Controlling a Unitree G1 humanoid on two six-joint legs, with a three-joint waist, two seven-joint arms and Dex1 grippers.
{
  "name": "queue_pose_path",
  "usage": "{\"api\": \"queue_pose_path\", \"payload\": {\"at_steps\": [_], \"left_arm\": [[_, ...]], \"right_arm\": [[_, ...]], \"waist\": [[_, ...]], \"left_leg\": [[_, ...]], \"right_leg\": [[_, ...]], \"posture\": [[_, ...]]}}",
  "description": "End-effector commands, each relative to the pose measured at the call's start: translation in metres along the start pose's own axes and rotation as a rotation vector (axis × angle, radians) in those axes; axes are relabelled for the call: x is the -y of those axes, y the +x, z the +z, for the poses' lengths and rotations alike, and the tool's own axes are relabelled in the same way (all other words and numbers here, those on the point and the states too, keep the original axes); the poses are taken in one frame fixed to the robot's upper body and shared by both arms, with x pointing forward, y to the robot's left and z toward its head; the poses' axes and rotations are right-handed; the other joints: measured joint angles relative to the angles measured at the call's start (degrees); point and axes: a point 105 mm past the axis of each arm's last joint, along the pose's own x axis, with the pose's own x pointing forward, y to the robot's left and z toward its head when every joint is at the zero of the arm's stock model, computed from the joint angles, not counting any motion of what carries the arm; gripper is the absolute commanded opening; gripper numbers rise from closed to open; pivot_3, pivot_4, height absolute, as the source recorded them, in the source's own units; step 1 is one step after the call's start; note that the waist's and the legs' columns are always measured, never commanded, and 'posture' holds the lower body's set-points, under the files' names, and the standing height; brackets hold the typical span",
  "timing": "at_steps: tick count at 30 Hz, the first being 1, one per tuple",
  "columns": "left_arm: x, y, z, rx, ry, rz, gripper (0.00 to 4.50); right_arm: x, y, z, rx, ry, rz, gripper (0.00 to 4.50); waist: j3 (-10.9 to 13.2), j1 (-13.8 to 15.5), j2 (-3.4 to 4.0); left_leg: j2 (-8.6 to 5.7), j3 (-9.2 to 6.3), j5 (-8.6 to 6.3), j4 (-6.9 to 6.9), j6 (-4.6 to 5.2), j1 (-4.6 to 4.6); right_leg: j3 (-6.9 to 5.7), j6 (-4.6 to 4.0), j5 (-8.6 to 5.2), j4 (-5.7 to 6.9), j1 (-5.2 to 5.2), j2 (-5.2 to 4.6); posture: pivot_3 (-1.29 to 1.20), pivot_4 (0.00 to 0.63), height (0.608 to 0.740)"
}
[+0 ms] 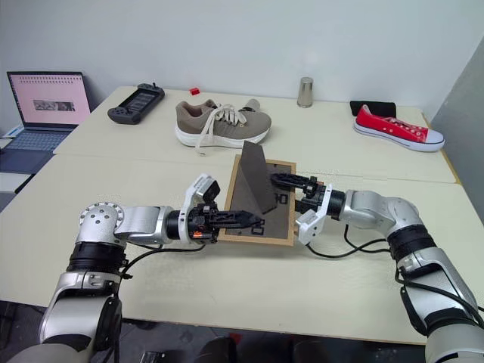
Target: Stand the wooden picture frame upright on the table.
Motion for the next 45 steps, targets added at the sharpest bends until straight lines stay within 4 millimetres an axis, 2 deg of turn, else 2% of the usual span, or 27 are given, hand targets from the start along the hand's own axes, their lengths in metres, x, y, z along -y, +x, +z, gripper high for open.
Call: {"api": "queue_pose_path", "payload": {"at_steps": [1, 4, 9, 11, 16, 21, 23, 27, 28, 30, 32, 37, 40, 43, 45], "left_arm": [[0.015, 0.002, 0.007, 0.054, 0.040, -0.056, 1.20], [0.014, 0.002, 0.009, 0.075, 0.033, -0.051, 1.20], [0.014, 0.007, 0.007, 0.086, 0.059, -0.024, 1.20], [0.009, 0.008, 0.005, 0.090, 0.073, 0.006, 1.86], [0.004, 0.003, 0.003, 0.081, 0.099, 0.056, 3.02], [0.012, -0.021, 0.029, 0.181, 0.132, 0.076, 4.08], [0.014, -0.030, 0.034, 0.195, 0.163, 0.106, 4.50], [0.015, -0.052, 0.036, 0.208, 0.296, 0.241, 4.50], [0.020, -0.061, 0.039, 0.226, 0.362, 0.285, 4.50], [0.030, -0.081, 0.050, 0.303, 0.509, 0.403, 4.50], [0.034, -0.089, 0.053, 0.367, 0.555, 0.434, 4.50], [0.018, -0.087, 0.029, 0.333, 0.761, 0.644, 4.50], [0.018, -0.081, 0.020, 0.352, 0.808, 0.636, 4.50], [0.014, -0.081, 0.018, 0.356, 0.851, 0.669, 4.50], [0.010, -0.080, 0.014, 0.310, 0.943, 0.731, 4.50]], "right_arm": [[0.019, 0.004, 0.000, 0.025, -0.043, -0.063, 2.16], [0.022, 0.004, 0.002, 0.033, -0.062, -0.079, 1.52], [0.027, 0.003, -0.001, 0.025, -0.096, -0.098, 1.44], [0.029, 0.002, -0.003, 0.018, -0.104, -0.108, 1.44], [0.033, 0.001, -0.007, 0.002, -0.102, -0.127, 1.30], [0.027, -0.004, -0.006, -0.002, -0.060, -0.120, 1.30], [0.024, -0.006, -0.004, 0.007, -0.039, -0.117, 1.30], [0.015, -0.017, -0.007, -0.026, 0.031, -0.096, 1.30], [0.009, -0.022, -0.009, -0.052, 0.078, -0.089, 1.30], [-0.020, -0.030, -0.016, -0.148, 0.296, -0.012, 1.30], [-0.028, -0.027, -0.023, -0.232, 0.560, -0.040, 1.30], [-0.001, 0.002, -0.030, -0.182, 1.123, -0.148, 1.30], [0.009, 0.018, -0.024, -0.086, 1.409, -0.130, 1.30], [0.014, 0.031, -0.023, -0.022, 1.638, -0.118, 1.30], [0.006, 0.038, -0.026, -0.028, 1.703, -0.111, 1.30]], "waist": [[0.00, -0.03, 0.00], [0.00, -0.09, 0.00], [0.00, -0.05, 0.00], [0.00, -0.04, 0.00], [0.00, -0.09, 0.00], [0.00, -0.09, 0.00], [0.00, -0.14, 0.00], [0.00, -0.11, 0.00], [0.00, -0.10, 0.00], [0.00, -0.11, -0.01], [0.00, -0.07, -0.03], [0.10, -0.52, 0.15], [0.10, 0.09, 0.14], [0.09, 0.70, 0.13], [0.09, 0.90, 0.13]], "left_leg": [[0.00, 0.00, 0.00, 0.00, 0.00, 0.00], [0.00, 0.01, 0.00, 0.00, 0.00, 0.01], [-0.02, -0.02, 0.00, 0.01, 0.00, 0.02], [-0.02, -0.02, 0.00, 0.01, 0.00, 0.02], [-0.02, 0.00, 0.00, 0.00, 0.00, 0.06], [-0.03, -0.01, 0.00, 0.01, 0.00, 0.06], [-0.03, -0.01, 0.00, 0.01, 0.01, 0.06], [-0.03, -0.01, 0.00, -0.03, 0.01, 0.06], [-0.03, -0.01, 0.00, -0.03, 0.01, 0.06], [-0.02, 0.01, 0.00, -0.03, 0.00, 0.06], [0.06, -0.03, -0.01, -0.06, 0.02, 0.14], [0.10, 0.19, -0.09, -0.07, 0.15, 0.32], [0.19, 0.09, -0.08, -0.07, 0.13, 0.36], [0.17, 0.03, -0.12, -0.07, 0.20, 0.35], [0.15, 0.07, -0.13, -0.08, 0.21, 0.33]], "right_leg": [[0.00, 0.00, 0.00, 0.00, 0.00, 0.00], [0.01, 0.00, 0.00, 0.00, 0.00, 0.00], [0.00, 0.00, 0.00, 0.00, 0.03, 0.00], [0.00, 0.00, 0.00, 0.00, 0.03, 0.00], [0.01, 0.00, 0.00, 0.00, 0.05, 0.01], [0.00, 0.00, 0.00, 0.00, 0.06, 0.01], [0.01, 0.00, 0.00, -0.01, 0.06, 0.01], [0.00, 0.00, 0.00, -0.02, 0.06, 0.01], [0.00, 0.00, 0.00, -0.02, 0.07, 0.00], [0.00, 0.00, 0.00, -0.06, 0.10, -0.01], [-0.06, -0.01, 0.00, -0.20, 0.33, 0.00], [0.07, -0.01, 0.00, -0.16, 0.40, -0.08], [-0.02, -0.01, 0.00, -0.07, 0.37, 0.03], [-0.05, -0.01, 0.00, -0.09, 0.40, 0.08], [-0.03, 0.00, 0.00, -0.16, 0.39, 0.08]], "posture": [[0.00, 0.150, 0.740], [0.00, 0.150, 0.740], [0.00, 0.150, 0.740], [0.00, 0.150, 0.740], [0.00, 0.150, 0.740], [0.00, 0.150, 0.740], [0.00, 0.150, 0.740], [0.00, 0.150, 0.740], [0.00, 0.150, 0.740], [0.00, 0.150, 0.740], [0.00, 0.150, 0.740], [0.00, 0.150, 0.740], [0.00, 0.150, 0.740], [0.00, 0.150, 0.740], [0.00, 0.150, 0.740]]}}
